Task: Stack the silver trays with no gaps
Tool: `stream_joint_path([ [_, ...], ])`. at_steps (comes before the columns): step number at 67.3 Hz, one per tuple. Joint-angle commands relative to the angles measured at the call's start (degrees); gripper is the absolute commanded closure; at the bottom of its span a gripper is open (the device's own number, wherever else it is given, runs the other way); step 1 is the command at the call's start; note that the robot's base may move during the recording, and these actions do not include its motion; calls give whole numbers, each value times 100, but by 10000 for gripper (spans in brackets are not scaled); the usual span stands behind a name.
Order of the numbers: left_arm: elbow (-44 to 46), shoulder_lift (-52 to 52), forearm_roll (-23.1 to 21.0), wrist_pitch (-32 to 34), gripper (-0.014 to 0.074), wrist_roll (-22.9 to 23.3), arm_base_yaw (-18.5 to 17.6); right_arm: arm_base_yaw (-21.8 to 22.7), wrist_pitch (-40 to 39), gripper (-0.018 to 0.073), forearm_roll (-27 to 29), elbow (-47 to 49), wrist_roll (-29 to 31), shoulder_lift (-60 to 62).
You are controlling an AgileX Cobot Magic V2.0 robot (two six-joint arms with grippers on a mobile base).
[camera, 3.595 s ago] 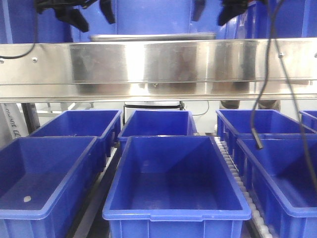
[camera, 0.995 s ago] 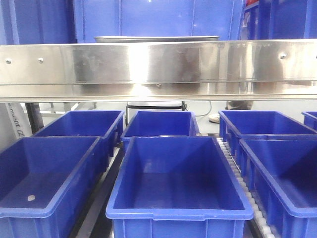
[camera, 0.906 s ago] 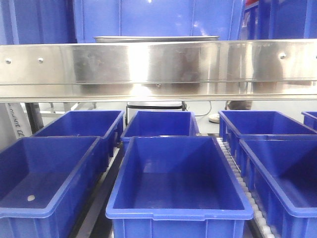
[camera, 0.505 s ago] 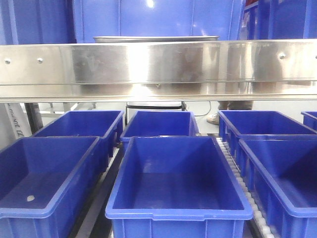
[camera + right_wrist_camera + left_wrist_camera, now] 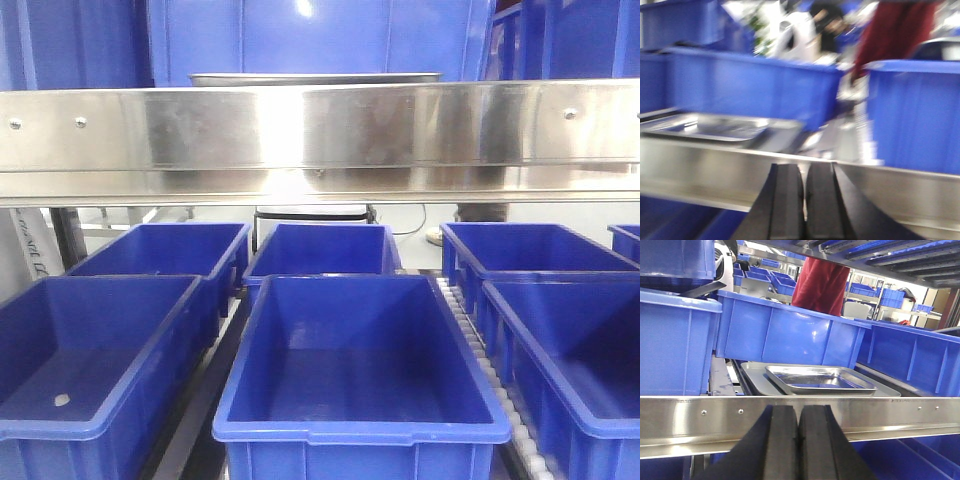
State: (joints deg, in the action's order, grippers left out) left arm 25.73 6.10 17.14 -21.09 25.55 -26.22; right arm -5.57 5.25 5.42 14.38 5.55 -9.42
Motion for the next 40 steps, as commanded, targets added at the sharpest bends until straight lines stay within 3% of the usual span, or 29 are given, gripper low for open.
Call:
stream_joint_path([
  [1, -5, -32, 8, 69, 613, -8, -42, 385, -558, 577, 149, -370, 230, 157],
  [11, -5, -32, 8, 69, 613, -8, -42, 699, -525, 577, 149, -952, 219, 656],
  [23, -5, -48, 10, 67, 613, -8, -42, 702, -343, 577, 149, -1438, 161, 942],
  [30, -5, -48, 10, 67, 613, -8, -42, 665, -215, 577, 111, -1438, -359, 942],
  [40, -5, -48, 10, 67, 613, -8, -42, 642, -213, 577, -157, -1438, -358, 942],
])
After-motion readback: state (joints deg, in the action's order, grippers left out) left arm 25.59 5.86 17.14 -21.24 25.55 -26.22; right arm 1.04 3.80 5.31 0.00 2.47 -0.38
